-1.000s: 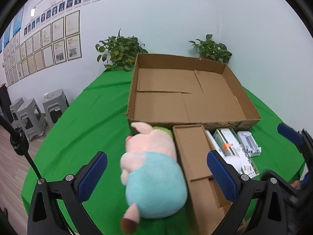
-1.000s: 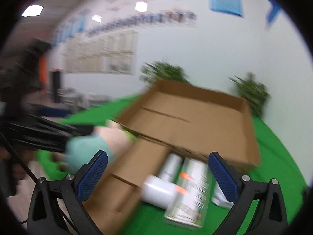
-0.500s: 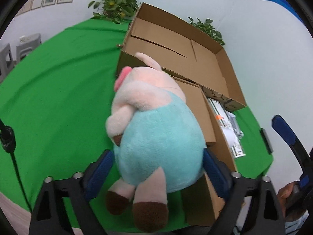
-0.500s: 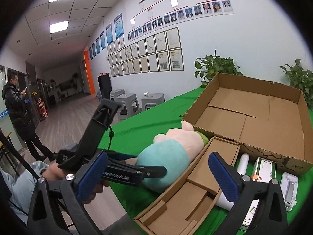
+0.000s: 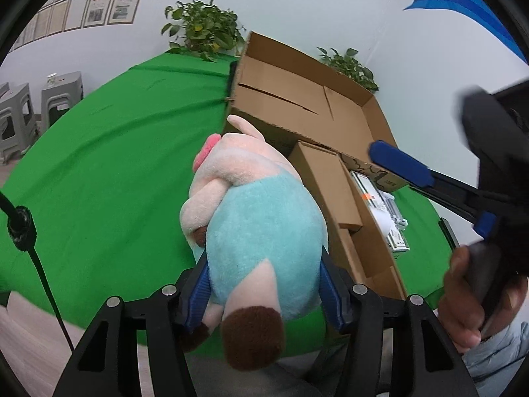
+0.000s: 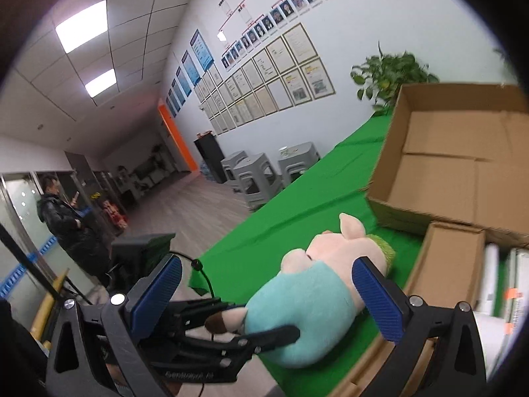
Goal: Organize objects
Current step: 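Grasp the plush pig with the right gripper and lift it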
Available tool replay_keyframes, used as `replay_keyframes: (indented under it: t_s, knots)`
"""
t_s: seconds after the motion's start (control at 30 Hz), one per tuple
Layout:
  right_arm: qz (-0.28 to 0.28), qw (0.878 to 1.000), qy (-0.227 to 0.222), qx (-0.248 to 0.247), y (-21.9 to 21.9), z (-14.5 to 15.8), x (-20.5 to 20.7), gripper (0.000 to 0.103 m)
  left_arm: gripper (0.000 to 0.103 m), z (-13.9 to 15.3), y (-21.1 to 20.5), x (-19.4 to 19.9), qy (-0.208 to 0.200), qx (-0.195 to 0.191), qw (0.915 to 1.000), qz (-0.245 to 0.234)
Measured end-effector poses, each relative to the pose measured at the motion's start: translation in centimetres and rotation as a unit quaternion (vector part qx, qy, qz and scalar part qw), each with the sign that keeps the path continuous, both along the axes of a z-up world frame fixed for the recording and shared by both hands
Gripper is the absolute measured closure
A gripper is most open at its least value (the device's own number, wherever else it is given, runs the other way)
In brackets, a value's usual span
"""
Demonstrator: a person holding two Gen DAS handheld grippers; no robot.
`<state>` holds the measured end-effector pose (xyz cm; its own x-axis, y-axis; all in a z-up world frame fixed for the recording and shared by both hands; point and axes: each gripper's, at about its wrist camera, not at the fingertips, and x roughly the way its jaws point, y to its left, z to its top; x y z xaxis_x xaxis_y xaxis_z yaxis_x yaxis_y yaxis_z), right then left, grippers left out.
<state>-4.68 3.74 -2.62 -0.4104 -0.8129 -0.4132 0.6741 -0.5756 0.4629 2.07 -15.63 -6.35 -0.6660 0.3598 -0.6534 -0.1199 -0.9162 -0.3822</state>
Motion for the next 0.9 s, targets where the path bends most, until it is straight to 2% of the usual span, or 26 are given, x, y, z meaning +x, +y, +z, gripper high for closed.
replay_keyframes:
  t_s: [0.07,0.17,0.33,0.4,0.5,0.53,0.7,0.8,0.9]
  knots:
    - [0.0,0.999,-0.032,0.01,-1.3,-1.0,-1.1,0.0,0.048,-0.3,-0.9,0.9,-0.003,0.011,0.9999,0.008]
    - [-0.011,0.996,-0.068,0.059,-3.1,-2.3,-2.2,0.0,0.048,-0.6,-1.7,2.5,-0.004,0.01,0.9999,0.012]
    - [-0.023,0.982,-0.126,0.139,-5.3,-5.3,-2.0,0.0,0.049,-1.2,-2.4,3.3,-0.007,0.022,0.9996,0.018]
    - [-0.026,0.978,-0.145,0.145,-5.4,-6.4,-2.0,0.0,0.049,-1.3,-2.3,3.5,-0.005,0.018,0.9997,0.017]
    - [-0.031,0.977,-0.135,0.16,-5.9,-6.5,-1.1,0.003,0.051,-1.2,-1.7,3.5,0.006,0.005,0.9999,0.011]
    - [-0.033,0.977,-0.127,0.166,-6.0,-6.4,-0.8,0.009,0.052,-1.1,-1.4,3.5,0.009,0.0,0.9999,0.01]
    - [-0.041,0.979,-0.121,0.161,-5.1,-6.4,-0.7,0.025,0.054,-0.5,-0.6,3.3,0.022,-0.01,0.9997,0.007]
    - [-0.055,0.983,-0.102,0.145,-4.2,-5.0,-1.1,0.031,0.054,1.1,0.5,3.0,0.043,-0.027,0.9987,-0.001]
    - [-0.088,0.987,-0.049,0.126,-2.0,-1.0,-1.5,0.035,0.054,4.3,2.2,1.8,0.089,-0.043,0.9949,-0.019]
